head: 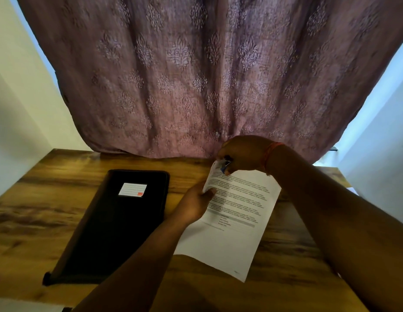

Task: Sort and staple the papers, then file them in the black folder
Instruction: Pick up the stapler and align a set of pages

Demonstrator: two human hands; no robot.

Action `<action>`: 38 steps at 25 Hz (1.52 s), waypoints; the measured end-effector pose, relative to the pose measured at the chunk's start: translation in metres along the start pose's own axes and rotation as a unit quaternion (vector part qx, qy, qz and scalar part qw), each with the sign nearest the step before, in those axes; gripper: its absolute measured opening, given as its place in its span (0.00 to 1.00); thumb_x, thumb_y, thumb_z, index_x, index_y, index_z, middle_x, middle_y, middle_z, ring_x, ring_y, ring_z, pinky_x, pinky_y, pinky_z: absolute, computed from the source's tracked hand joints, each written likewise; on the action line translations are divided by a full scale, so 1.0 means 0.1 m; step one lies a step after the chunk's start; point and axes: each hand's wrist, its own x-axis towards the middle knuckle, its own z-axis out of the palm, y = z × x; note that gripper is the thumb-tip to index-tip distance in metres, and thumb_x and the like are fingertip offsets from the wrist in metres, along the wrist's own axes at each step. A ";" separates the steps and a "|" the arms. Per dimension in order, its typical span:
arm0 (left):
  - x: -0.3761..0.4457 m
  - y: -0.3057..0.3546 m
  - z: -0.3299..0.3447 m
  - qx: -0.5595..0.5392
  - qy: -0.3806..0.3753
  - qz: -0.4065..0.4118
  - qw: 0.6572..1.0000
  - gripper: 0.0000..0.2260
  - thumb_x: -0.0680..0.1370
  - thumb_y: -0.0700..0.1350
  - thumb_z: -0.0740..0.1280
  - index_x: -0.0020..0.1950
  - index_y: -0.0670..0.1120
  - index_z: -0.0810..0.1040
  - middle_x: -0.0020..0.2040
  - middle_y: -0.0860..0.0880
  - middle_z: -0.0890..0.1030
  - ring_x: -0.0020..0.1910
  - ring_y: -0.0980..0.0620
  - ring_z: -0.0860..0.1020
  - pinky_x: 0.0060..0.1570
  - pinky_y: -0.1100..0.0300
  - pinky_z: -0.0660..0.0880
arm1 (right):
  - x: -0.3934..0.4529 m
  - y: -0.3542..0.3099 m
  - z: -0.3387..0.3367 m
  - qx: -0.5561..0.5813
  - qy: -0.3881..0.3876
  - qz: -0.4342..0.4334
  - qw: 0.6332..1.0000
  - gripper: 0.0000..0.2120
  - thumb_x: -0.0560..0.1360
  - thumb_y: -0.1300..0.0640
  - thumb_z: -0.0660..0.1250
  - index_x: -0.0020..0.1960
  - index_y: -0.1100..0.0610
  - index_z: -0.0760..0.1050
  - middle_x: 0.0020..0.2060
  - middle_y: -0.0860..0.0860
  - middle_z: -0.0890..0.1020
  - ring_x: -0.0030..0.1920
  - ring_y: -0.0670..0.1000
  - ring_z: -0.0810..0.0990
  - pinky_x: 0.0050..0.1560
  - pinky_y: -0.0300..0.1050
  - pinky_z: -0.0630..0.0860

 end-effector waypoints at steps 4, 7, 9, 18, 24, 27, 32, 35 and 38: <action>-0.01 0.09 0.04 -0.004 -0.021 -0.032 0.999 0.14 0.82 0.49 0.64 0.67 0.48 0.74 0.55 0.56 0.77 0.51 0.57 0.75 0.51 0.66 0.71 | 0.02 -0.08 -0.16 -0.029 -0.026 -0.014 0.999 0.18 0.74 0.49 0.71 0.62 0.53 0.77 0.54 0.49 0.79 0.54 0.51 0.77 0.53 0.46 0.74; -0.01 0.11 0.06 -0.001 -0.035 -0.039 0.999 0.15 0.81 0.49 0.64 0.67 0.47 0.74 0.57 0.54 0.76 0.55 0.54 0.74 0.55 0.61 0.70 | 0.04 -0.13 -0.24 -0.093 -0.047 -0.026 0.994 0.16 0.74 0.49 0.71 0.60 0.53 0.78 0.53 0.50 0.80 0.52 0.52 0.78 0.52 0.47 0.76; -0.01 0.12 0.07 -0.002 -0.038 -0.042 0.998 0.15 0.81 0.49 0.65 0.67 0.47 0.74 0.59 0.52 0.78 0.55 0.53 0.76 0.54 0.61 0.72 | 0.05 -0.16 -0.27 -0.142 -0.059 -0.035 0.987 0.18 0.73 0.48 0.72 0.61 0.52 0.77 0.54 0.51 0.80 0.53 0.52 0.78 0.52 0.47 0.76; -0.04 0.18 0.10 0.000 -0.032 -0.038 0.999 0.15 0.82 0.47 0.64 0.67 0.45 0.74 0.60 0.48 0.80 0.49 0.56 0.79 0.39 0.69 0.77 | 0.07 -0.30 -0.35 -0.261 -0.082 -0.053 0.960 0.16 0.72 0.49 0.73 0.58 0.51 0.79 0.50 0.51 0.82 0.49 0.53 0.80 0.49 0.49 0.79; -0.07 0.22 0.13 0.010 -0.031 -0.051 0.998 0.14 0.82 0.47 0.64 0.66 0.45 0.74 0.59 0.49 0.80 0.46 0.57 0.80 0.37 0.69 0.77 | 0.00 -0.37 -0.36 -0.279 -0.084 -0.049 0.956 0.12 0.73 0.51 0.70 0.56 0.52 0.79 0.48 0.51 0.81 0.48 0.54 0.80 0.47 0.48 0.78; -0.10 0.27 0.14 0.013 -0.013 -0.057 0.998 0.13 0.82 0.47 0.63 0.65 0.45 0.75 0.54 0.51 0.80 0.42 0.59 0.79 0.32 0.72 0.75 | -0.01 -0.38 -0.32 -0.276 -0.033 -0.065 0.958 0.08 0.75 0.54 0.67 0.53 0.53 0.79 0.45 0.52 0.80 0.47 0.55 0.80 0.45 0.46 0.78; -0.13 0.24 0.14 0.027 -0.025 -0.049 0.998 0.13 0.82 0.46 0.63 0.66 0.45 0.75 0.56 0.49 0.81 0.44 0.59 0.79 0.34 0.71 0.75 | -0.04 -0.32 -0.21 -0.235 -0.024 -0.075 0.969 0.11 0.74 0.56 0.64 0.54 0.51 0.79 0.47 0.50 0.81 0.46 0.55 0.80 0.47 0.49 0.79; -0.15 0.21 0.17 0.047 -0.030 -0.039 0.998 0.14 0.83 0.45 0.62 0.68 0.45 0.74 0.60 0.48 0.80 0.44 0.60 0.78 0.35 0.73 0.75 | -0.04 -0.30 -0.17 -0.229 -0.038 -0.072 0.970 0.10 0.72 0.57 0.64 0.52 0.51 0.79 0.44 0.50 0.81 0.44 0.55 0.81 0.46 0.50 0.80; -0.15 0.21 0.20 0.054 -0.027 -0.036 0.998 0.15 0.83 0.45 0.62 0.69 0.44 0.73 0.62 0.46 0.79 0.43 0.61 0.77 0.34 0.75 0.74 | -0.07 -0.26 -0.12 -0.219 -0.027 -0.080 0.972 0.11 0.72 0.55 0.65 0.54 0.50 0.79 0.47 0.51 0.81 0.47 0.56 0.81 0.48 0.52 0.80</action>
